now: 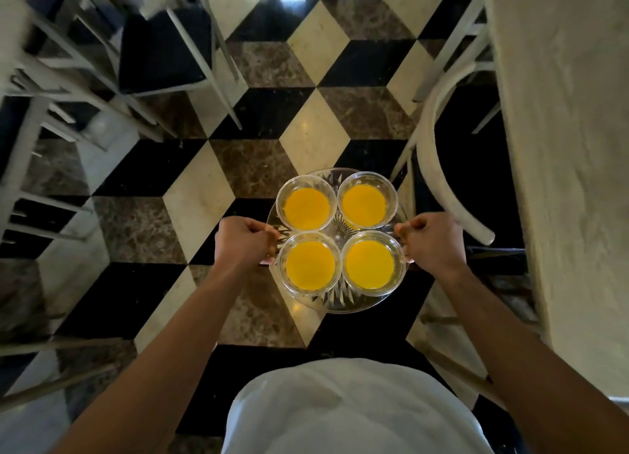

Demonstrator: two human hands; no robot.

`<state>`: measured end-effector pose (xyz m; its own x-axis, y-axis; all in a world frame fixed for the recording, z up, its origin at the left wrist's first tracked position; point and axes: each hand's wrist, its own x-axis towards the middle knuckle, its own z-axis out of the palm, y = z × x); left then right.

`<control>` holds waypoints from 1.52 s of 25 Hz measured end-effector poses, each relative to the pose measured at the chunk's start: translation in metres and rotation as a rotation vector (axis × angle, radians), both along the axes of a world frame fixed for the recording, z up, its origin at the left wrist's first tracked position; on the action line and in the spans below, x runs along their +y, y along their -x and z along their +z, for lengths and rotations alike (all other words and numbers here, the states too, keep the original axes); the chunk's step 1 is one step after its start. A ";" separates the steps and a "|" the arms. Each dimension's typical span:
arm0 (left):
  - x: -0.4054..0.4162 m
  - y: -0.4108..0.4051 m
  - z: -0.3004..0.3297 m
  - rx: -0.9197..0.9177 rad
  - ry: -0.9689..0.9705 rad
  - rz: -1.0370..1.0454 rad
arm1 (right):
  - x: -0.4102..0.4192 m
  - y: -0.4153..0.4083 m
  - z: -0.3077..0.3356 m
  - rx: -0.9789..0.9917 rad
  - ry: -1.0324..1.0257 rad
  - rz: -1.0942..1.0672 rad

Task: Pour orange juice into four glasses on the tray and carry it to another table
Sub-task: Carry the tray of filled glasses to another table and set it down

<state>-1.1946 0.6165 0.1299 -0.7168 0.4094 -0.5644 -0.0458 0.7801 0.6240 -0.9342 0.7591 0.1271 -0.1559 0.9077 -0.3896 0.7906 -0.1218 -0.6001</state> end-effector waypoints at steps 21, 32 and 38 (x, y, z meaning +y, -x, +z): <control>0.233 0.128 0.006 -0.079 -0.048 -0.009 | 0.215 0.129 0.008 -0.032 0.011 -0.102; 0.351 0.225 -0.004 -0.075 -0.029 -0.117 | 0.313 0.214 0.004 -0.055 0.019 -0.177; 0.409 0.259 -0.003 -0.085 -0.013 -0.126 | 0.369 0.247 0.001 -0.014 0.027 -0.180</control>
